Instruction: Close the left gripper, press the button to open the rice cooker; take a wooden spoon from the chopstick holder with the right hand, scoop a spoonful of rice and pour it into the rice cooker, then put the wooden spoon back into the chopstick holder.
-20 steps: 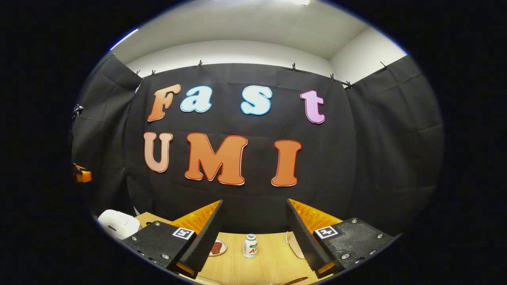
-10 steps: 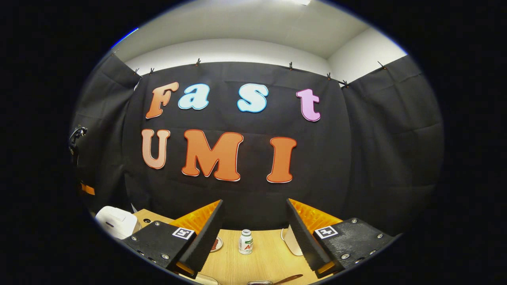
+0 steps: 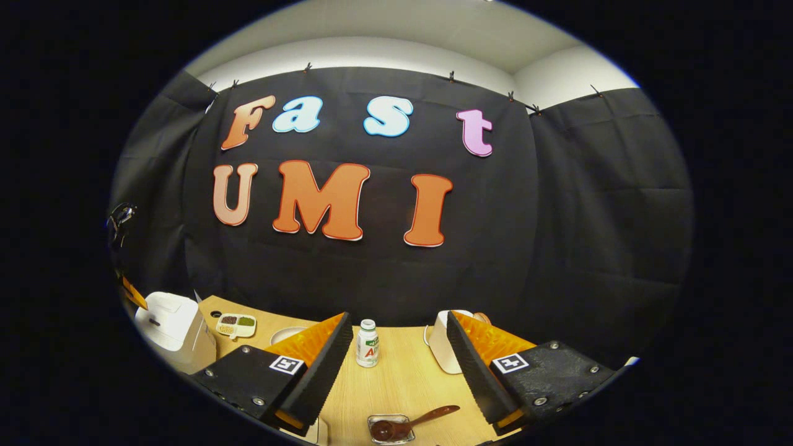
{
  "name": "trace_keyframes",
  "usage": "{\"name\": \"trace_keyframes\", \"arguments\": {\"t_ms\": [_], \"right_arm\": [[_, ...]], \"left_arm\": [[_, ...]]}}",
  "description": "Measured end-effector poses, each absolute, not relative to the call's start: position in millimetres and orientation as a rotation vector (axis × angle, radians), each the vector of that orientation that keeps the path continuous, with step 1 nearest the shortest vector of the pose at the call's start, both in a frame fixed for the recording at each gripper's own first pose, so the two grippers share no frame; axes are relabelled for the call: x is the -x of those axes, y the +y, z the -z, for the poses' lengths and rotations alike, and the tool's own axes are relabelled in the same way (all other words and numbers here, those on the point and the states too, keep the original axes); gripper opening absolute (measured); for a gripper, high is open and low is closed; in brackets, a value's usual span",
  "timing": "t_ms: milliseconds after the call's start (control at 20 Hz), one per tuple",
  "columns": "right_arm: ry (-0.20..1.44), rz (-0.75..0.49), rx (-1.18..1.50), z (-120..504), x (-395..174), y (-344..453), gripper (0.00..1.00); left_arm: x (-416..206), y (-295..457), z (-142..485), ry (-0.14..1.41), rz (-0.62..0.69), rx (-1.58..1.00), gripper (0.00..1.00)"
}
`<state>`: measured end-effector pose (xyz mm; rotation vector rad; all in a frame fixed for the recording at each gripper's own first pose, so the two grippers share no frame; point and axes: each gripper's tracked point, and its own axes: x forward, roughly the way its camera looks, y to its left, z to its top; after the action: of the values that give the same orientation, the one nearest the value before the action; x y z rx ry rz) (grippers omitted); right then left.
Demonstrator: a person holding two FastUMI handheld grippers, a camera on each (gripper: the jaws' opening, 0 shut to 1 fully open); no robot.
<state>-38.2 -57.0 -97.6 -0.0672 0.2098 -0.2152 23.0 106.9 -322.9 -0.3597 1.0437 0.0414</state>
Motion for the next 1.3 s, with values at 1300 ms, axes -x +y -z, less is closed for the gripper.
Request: {"name": "trace_keyframes", "arguments": {"t_ms": [1300], "right_arm": [[0.547, 0.261, 0.001, 239.5, 88.5, -113.3, 0.95]], "left_arm": [[-71.3, 138.2, 172.4, 0.526, -0.257, -0.076, 0.05]]}}
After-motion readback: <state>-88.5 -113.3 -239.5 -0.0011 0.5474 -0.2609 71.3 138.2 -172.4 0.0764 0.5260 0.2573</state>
